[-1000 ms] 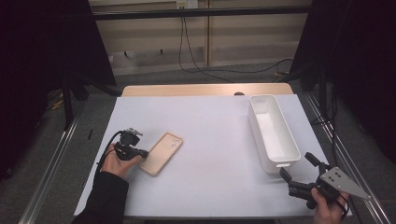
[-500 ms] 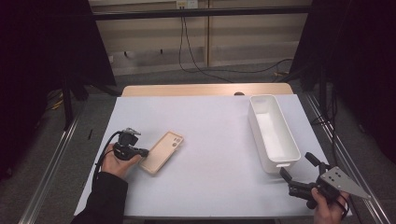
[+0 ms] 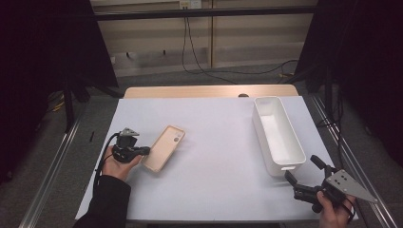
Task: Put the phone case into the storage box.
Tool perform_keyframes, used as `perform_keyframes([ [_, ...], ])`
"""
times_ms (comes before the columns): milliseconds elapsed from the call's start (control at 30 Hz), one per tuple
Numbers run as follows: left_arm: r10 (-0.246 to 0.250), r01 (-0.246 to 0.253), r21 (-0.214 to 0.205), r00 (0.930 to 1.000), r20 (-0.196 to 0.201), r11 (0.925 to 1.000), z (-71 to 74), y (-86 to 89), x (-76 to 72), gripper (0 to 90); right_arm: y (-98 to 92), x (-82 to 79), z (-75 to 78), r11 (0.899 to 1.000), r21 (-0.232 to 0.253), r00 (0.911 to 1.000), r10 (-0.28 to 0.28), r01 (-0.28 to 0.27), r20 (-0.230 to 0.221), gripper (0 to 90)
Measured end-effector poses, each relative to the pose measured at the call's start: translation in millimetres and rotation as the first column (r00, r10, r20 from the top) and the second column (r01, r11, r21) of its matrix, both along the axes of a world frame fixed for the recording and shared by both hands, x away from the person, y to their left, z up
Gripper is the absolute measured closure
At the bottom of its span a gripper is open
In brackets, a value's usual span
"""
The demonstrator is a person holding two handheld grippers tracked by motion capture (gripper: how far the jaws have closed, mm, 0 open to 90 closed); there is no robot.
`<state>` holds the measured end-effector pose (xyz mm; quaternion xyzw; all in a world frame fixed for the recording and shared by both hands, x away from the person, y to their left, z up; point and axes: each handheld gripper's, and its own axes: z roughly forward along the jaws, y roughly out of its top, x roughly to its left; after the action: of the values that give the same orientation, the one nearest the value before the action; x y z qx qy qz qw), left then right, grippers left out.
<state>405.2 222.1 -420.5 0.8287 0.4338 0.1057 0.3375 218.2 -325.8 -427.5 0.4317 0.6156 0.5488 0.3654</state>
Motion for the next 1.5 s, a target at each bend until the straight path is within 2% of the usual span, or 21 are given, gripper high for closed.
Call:
perform_keyframes([
  [100, 0.007, -0.007, -0.021, 1.0, 0.004, 0.9998, -0.8, -1.1, -0.1, 88.1, -0.6, 0.1, 0.0, 1.0, 0.002, 1.0, 0.0, 0.0, 0.0, 0.0],
  [167, 0.001, 0.0, -0.003, 0.9999, 0.015, 1.0, -0.9, -2.4, -0.8, 88.1, -0.7, -0.2, 0.2, 1.0, 0.01, 1.0, 0.002, -0.002, 0.001, 0.0],
  [233, 0.005, -0.005, -0.012, 0.9998, 0.019, 0.9999, -0.8, -4.0, -1.8, 88.1, -0.7, -0.4, 0.6, 1.0, 0.013, 1.0, 0.001, -0.001, 0.007, 0.0],
  [467, 0.021, -0.016, -0.041, 0.9915, 0.128, 0.999, -0.6, -9.6, -7.8, 88.1, 0.2, 0.4, 0.3, 1.0, 0.007, 0.9999, 0.01, -0.01, -0.002, 0.0],
  [633, 0.027, -0.013, -0.084, 0.9852, 0.169, 0.9964, 2.1, -11.6, -11.1, 88.0, 0.0, 0.5, 0.2, 1.0, -0.001, 1.0, 0.002, -0.002, -0.005, 0.0],
  [767, 0.035, -0.018, -0.096, 0.9837, 0.176, 0.9953, 3.2, -12.6, -13.1, 87.9, -0.9, 2.1, 2.4, 1.0, -0.005, 1.0, -0.005, 0.005, 0.0, 0.0],
  [933, 0.06, -0.032, -0.128, 0.9732, 0.222, 0.9912, 6.7, -11.8, -17.4, 87.9, 0.5, 4.0, 6.6, 1.0, -0.011, 0.9999, 0.005, -0.005, 0.016, 0.0],
  [1133, 0.07, -0.029, -0.146, 0.9551, 0.288, 0.9889, 14.1, -13.5, -27.5, 87.9, 1.6, 6.6, 11.5, 1.0, 0.004, 0.9992, 0.022, -0.022, 0.033, 0.0],
  [1200, 0.066, -0.018, -0.161, 0.9523, 0.298, 0.9868, 15.8, -13.9, -29.9, 87.9, 2.5, 7.6, 13.5, 1.0, 0.006, 0.9991, 0.024, -0.024, 0.036, 0.0],
  [1333, 0.042, 0.008, -0.161, 0.9522, 0.303, 0.9869, 14.6, -16.3, -33.5, 87.9, 10.6, 11.1, 16.7, 1.0, 0.009, 0.9994, 0.03, -0.03, 0.017, 0.0],
  [1400, 0.041, 0.011, -0.176, 0.9549, 0.294, 0.9843, 14.7, -17.4, -35.1, 87.9, 16.6, 13.5, 17.6, 0.999, 0.008, 0.9988, 0.048, -0.048, 0.01, 0.0],
  [1500, 0.047, 0.015, -0.199, 0.9529, 0.3, 0.9799, 15.8, -19.7, -37.0, 87.9, 24.7, 17.5, 18.5, 0.999, 0.012, 0.9987, 0.051, -0.051, 0.006, 0.0],
])
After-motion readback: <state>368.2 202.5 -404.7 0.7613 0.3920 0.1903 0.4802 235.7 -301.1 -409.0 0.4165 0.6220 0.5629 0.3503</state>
